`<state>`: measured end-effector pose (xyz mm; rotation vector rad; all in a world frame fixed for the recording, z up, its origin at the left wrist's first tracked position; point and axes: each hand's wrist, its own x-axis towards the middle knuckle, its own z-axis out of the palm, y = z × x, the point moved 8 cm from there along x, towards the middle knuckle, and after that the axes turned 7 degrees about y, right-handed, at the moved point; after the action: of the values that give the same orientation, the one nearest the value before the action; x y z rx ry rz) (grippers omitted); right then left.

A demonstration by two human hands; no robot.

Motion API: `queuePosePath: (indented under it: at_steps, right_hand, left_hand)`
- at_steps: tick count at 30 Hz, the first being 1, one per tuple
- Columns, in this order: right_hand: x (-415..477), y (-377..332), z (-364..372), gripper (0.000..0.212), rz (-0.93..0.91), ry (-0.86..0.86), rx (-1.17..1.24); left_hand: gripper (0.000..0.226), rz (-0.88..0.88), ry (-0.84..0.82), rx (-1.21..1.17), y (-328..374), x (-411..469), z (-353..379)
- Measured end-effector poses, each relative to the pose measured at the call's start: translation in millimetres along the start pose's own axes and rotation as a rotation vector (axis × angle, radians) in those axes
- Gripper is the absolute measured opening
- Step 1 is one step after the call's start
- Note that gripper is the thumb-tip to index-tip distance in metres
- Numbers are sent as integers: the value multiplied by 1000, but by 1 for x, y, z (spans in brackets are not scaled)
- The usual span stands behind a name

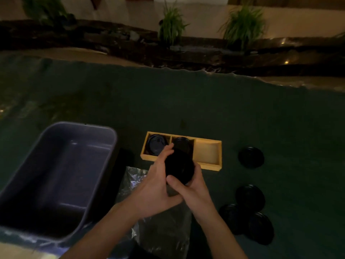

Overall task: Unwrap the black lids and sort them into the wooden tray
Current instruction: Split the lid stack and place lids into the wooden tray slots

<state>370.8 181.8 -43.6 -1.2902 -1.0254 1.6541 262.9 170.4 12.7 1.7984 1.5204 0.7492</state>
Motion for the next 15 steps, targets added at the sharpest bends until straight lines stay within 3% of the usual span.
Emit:
queuePosePath:
  at_steps: [4, 7, 9, 13, 15]
  right_hand:
    - [-6, 8, -27, 71, 50, 102, 166]
    - [-10, 10, -39, 62, 69, 110, 268]
    - [-11, 14, -46, 59, 86, 128, 297]
    - [-11, 18, -57, 59, 96, 147, 336]
    - [-10, 19, -63, 47, 87, 187, 259]
  left_hand:
    - [81, 96, -19, -75, 14, -1, 1]
    - [55, 81, 247, -109, 12, 5, -18]
    - [50, 14, 378, -48, 1, 11, -23]
    - [33, -392, 117, -480, -37, 25, 18]
    - [29, -427, 118, -572, -44, 28, 29]
